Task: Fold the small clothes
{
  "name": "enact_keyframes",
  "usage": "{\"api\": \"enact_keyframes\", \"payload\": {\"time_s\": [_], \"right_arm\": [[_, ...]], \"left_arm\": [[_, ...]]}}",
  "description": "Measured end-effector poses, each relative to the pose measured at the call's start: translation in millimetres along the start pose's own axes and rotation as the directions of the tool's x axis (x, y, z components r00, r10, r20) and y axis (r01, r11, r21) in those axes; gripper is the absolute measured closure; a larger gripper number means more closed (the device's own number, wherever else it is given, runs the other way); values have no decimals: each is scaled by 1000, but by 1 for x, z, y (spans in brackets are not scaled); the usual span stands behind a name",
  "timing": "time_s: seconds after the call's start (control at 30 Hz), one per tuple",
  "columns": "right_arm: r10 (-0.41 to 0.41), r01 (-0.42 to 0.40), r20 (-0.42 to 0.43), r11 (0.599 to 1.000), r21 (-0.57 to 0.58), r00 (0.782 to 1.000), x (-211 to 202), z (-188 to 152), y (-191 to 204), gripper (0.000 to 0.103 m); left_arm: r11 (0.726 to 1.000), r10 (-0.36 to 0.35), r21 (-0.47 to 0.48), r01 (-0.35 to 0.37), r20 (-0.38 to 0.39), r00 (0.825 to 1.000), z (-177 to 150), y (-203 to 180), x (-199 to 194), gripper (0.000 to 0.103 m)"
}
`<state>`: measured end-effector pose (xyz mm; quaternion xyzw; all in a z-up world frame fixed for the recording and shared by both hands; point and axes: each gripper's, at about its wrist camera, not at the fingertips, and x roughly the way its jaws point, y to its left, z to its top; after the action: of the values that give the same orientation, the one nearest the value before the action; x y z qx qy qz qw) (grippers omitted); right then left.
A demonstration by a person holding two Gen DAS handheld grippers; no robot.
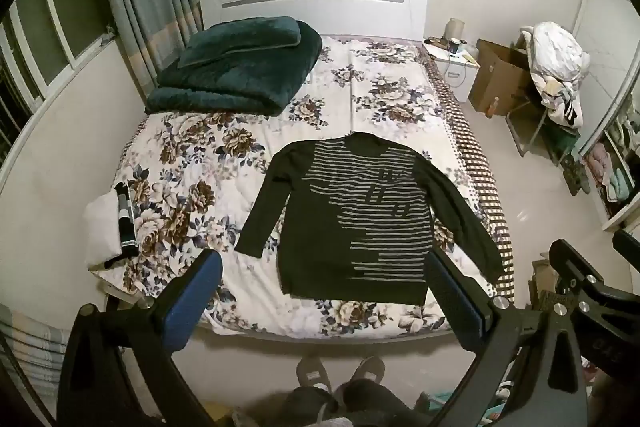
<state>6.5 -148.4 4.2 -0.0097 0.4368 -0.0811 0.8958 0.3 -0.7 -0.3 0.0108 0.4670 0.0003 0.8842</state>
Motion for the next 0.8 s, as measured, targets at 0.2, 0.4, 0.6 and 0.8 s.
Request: {"api": "enact_keyframes", "payload": {"time_s": [0.2, 0.4, 0.6, 0.8], "right_arm": [[2, -2, 2, 1000, 2, 1000, 0, 1, -1, 0], [0, 0, 5, 1000, 4, 1000, -3, 1, -2, 0], [-2, 2, 7, 1000, 2, 1000, -3, 1, -2, 0], [-1, 1, 11, 1000, 3, 1000, -5, -2, -4, 0]], "left_arm": [[1000, -12, -4, 12, 8, 1000, 0, 0, 0, 0], [1000, -15, -4, 15, 10, 1000, 0, 1, 0, 0], [1000, -14, -9, 14, 14, 1000, 0, 1, 0, 0], [1000, -14, -9, 14, 17, 1000, -1, 1, -1, 0]]}}
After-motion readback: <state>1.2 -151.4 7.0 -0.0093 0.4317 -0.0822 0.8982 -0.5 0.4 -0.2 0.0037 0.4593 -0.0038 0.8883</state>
